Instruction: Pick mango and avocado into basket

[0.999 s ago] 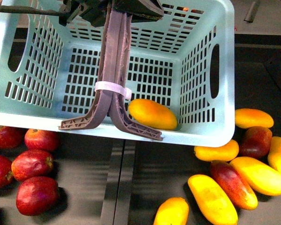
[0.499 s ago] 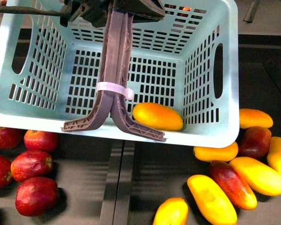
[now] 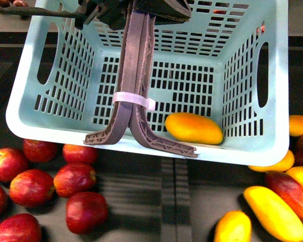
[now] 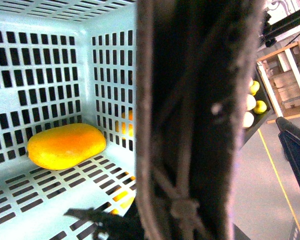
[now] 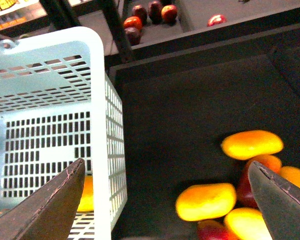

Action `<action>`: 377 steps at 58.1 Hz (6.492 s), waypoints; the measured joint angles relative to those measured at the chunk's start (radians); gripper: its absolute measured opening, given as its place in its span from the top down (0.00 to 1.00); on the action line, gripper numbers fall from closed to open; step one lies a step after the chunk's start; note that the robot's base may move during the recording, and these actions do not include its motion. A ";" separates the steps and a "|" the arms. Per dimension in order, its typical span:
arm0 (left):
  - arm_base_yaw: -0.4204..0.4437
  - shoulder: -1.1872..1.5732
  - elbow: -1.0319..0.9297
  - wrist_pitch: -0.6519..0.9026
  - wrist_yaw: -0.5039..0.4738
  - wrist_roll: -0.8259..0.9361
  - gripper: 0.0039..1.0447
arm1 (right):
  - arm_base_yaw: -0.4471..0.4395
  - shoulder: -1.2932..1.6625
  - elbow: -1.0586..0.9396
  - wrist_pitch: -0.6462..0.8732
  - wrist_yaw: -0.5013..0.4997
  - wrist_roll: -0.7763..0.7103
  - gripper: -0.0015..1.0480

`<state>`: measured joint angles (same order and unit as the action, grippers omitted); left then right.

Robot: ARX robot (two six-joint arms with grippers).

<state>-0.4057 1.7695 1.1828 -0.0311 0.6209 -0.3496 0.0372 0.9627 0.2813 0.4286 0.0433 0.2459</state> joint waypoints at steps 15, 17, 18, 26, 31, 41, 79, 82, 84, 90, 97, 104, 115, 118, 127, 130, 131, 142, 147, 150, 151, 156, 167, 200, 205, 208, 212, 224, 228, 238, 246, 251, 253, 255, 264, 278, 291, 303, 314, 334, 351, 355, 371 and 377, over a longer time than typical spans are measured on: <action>0.011 0.000 0.000 -0.001 -0.030 -0.002 0.96 | 0.000 0.000 0.000 0.000 -0.002 0.000 0.08; 0.013 0.000 0.001 -0.001 -0.036 0.002 0.96 | 0.000 0.001 0.000 -0.001 -0.002 0.000 0.08; 0.013 0.000 0.000 -0.001 -0.039 0.003 0.96 | 0.000 0.002 -0.001 -0.001 -0.003 0.000 0.08; 0.013 0.000 0.000 -0.001 -0.034 0.002 0.96 | 0.000 0.002 -0.001 -0.001 -0.003 0.000 0.08; 0.013 0.000 0.000 -0.001 -0.023 0.001 0.96 | 0.000 0.002 -0.001 -0.001 -0.003 0.000 0.08; 0.011 0.000 0.000 -0.001 -0.014 -0.001 0.96 | 0.000 0.000 0.000 0.000 0.000 0.000 0.08; 0.013 0.000 0.002 -0.002 -0.019 0.000 0.96 | 0.002 0.001 0.000 0.000 -0.003 0.000 0.08; 0.013 0.000 0.002 -0.002 -0.020 0.000 0.96 | 0.002 0.002 -0.001 -0.001 -0.004 0.000 0.08; 0.013 0.000 0.002 -0.001 -0.021 0.000 0.96 | 0.002 0.002 -0.001 -0.001 -0.005 0.000 0.08; 0.016 0.000 0.002 -0.002 -0.024 0.000 0.96 | 0.002 0.002 -0.001 -0.001 -0.006 0.000 0.08; 0.031 0.000 0.002 -0.002 -0.041 -0.001 0.96 | -0.001 0.009 0.005 -0.024 -0.020 -0.010 0.08; 0.026 0.000 0.002 -0.002 -0.045 0.004 0.96 | -0.105 0.142 0.062 -0.087 -0.076 -0.057 0.08; 0.019 0.000 0.002 -0.002 -0.019 0.003 0.96 | -0.264 0.571 0.265 -0.045 -0.166 -0.154 0.08; 0.016 0.000 0.002 -0.001 -0.014 0.002 0.96 | -0.278 0.671 0.311 -0.035 -0.162 -0.180 0.08; 0.005 0.000 0.002 -0.002 -0.007 0.000 0.96 | -0.307 0.957 0.457 -0.031 -0.158 -0.242 0.08; 0.005 0.000 0.002 -0.002 -0.011 -0.001 0.96 | -0.312 1.022 0.495 -0.037 -0.159 -0.252 0.08; 0.006 0.000 0.002 -0.002 -0.012 -0.001 0.96 | -0.313 1.037 0.504 -0.039 -0.159 -0.252 0.08; 0.011 0.000 0.002 -0.002 -0.029 0.001 0.96 | -0.306 1.179 0.609 -0.069 -0.163 -0.254 0.08; 0.013 0.000 0.002 -0.002 -0.031 0.001 0.96 | -0.290 1.214 0.639 -0.076 -0.165 -0.247 0.08; 0.013 0.000 0.002 -0.002 -0.031 0.001 0.96 | -0.278 1.231 0.655 -0.082 -0.164 -0.242 0.08; 0.013 0.000 0.002 -0.002 -0.031 0.001 0.96 | -0.275 1.235 0.659 -0.082 -0.163 -0.242 0.08; 0.013 0.000 0.002 -0.002 -0.028 0.001 0.96 | -0.250 1.284 0.693 -0.093 -0.140 -0.234 0.08; 0.013 0.000 0.002 -0.002 -0.018 0.000 0.96 | -0.249 1.386 0.774 -0.126 -0.098 -0.212 0.08; 0.013 0.000 0.002 -0.002 -0.021 0.001 0.96 | -0.242 1.583 0.938 -0.183 -0.085 -0.158 0.08; 0.013 0.000 0.002 -0.002 -0.021 0.000 0.96 | -0.239 1.588 0.941 -0.186 -0.082 -0.155 0.15; 0.013 0.000 0.002 -0.002 -0.022 0.001 0.96 | -0.239 1.590 0.941 -0.186 -0.081 -0.154 0.22; 0.013 0.000 0.002 -0.002 -0.023 0.001 0.96 | -0.240 1.590 0.940 -0.187 -0.080 -0.151 0.30; 0.013 0.000 0.002 -0.002 -0.024 0.001 0.96 | -0.243 1.557 0.913 -0.186 -0.089 -0.123 0.47; 0.013 0.000 0.002 -0.002 -0.024 0.001 0.96 | -0.247 1.525 0.890 -0.173 -0.086 -0.102 0.48; 0.013 0.000 0.002 -0.002 -0.021 0.001 0.96 | -0.261 1.317 0.795 -0.117 -0.106 -0.040 0.48; 0.013 0.000 0.002 -0.002 -0.022 0.001 0.96 | -0.256 1.103 0.731 -0.109 -0.154 0.007 0.49; 0.013 0.000 0.002 -0.002 -0.022 0.001 0.96 | -0.220 0.892 0.695 -0.134 -0.202 0.060 0.49; 0.013 0.000 0.002 -0.002 -0.022 0.001 0.96 | -0.200 0.831 0.690 -0.147 -0.215 0.079 0.49; 0.013 0.000 0.002 -0.002 -0.023 0.001 0.96 | -0.177 0.772 0.687 -0.159 -0.229 0.092 0.49; 0.013 0.000 0.002 -0.002 -0.022 0.001 0.96 | -0.035 0.591 0.678 -0.195 -0.250 0.137 0.49; 0.013 0.000 0.002 -0.002 -0.023 0.001 0.96 | 0.196 0.582 0.657 -0.208 -0.176 0.151 0.49; 0.013 0.000 0.002 -0.002 -0.023 0.001 0.96 | 0.299 0.648 0.663 -0.208 -0.108 0.122 0.45; 0.013 0.000 0.002 -0.002 -0.023 0.001 0.96 | 0.319 0.666 0.665 -0.184 -0.087 0.096 0.17; 0.013 0.002 0.002 -0.002 -0.023 -0.003 0.96 | 0.313 0.652 0.646 -0.128 -0.030 0.056 0.09; 0.014 0.002 0.002 -0.002 -0.026 -0.002 0.96 | 0.123 0.337 0.242 0.334 0.120 -0.202 0.36; 0.014 0.002 0.002 -0.002 -0.026 -0.002 0.96 | 0.064 0.146 -0.009 0.394 0.054 -0.238 0.89; 0.014 0.002 0.002 -0.002 -0.026 -0.002 0.96 | 0.053 0.109 -0.042 0.394 0.045 -0.243 0.98; 0.014 0.002 0.002 -0.002 -0.025 -0.003 0.96 | -0.029 -0.042 -0.144 0.343 -0.036 -0.243 0.98; 0.014 0.002 0.002 -0.002 -0.025 -0.003 0.96 | -0.034 -0.105 -0.173 0.310 -0.041 -0.243 0.98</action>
<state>-0.3920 1.7714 1.1851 -0.0326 0.5957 -0.3523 0.0036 0.8581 0.1081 0.7383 0.0025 0.0032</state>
